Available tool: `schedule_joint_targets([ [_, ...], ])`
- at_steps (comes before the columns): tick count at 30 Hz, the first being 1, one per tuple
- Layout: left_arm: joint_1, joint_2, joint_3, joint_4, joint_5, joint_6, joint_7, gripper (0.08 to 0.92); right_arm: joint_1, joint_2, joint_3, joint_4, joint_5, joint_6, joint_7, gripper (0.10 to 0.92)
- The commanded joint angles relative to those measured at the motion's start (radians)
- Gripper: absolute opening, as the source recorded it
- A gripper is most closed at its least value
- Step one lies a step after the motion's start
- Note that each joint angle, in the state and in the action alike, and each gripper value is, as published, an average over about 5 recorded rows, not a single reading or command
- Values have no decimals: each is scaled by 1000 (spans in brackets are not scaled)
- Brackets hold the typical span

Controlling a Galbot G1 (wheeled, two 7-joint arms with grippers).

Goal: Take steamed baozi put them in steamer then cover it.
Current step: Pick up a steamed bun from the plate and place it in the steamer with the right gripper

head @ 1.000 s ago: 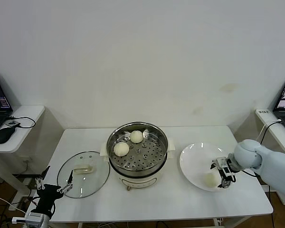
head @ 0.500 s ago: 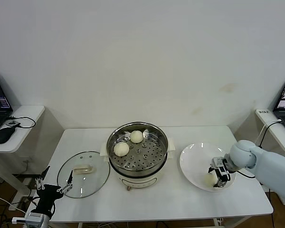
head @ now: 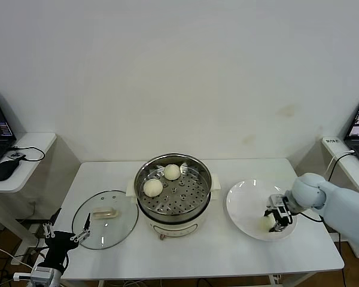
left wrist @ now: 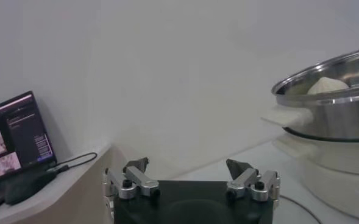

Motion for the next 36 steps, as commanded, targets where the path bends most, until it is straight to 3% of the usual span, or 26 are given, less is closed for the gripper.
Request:
schedule_joint_targets([
  [1,-3,1,2,-2,-2,1,0,823,363,-26,-124,59,141,-4,-20,585],
  [6,-2,9,6,-11,-5,2,1,823,679,69,-340,56,225,-3,-28,585],
  [12,-1,14,2,-19,-12,2,1,823,812,255,-405,51,327,-9,-7,585],
  [23,1,5,-18,-29,-15,1,0,823,710,563,-416,9,386,12,68,585],
  [36,4,-3,-51,-39,-36,-4,-4,823,594,756,-478,-113,272,197,63,588],
])
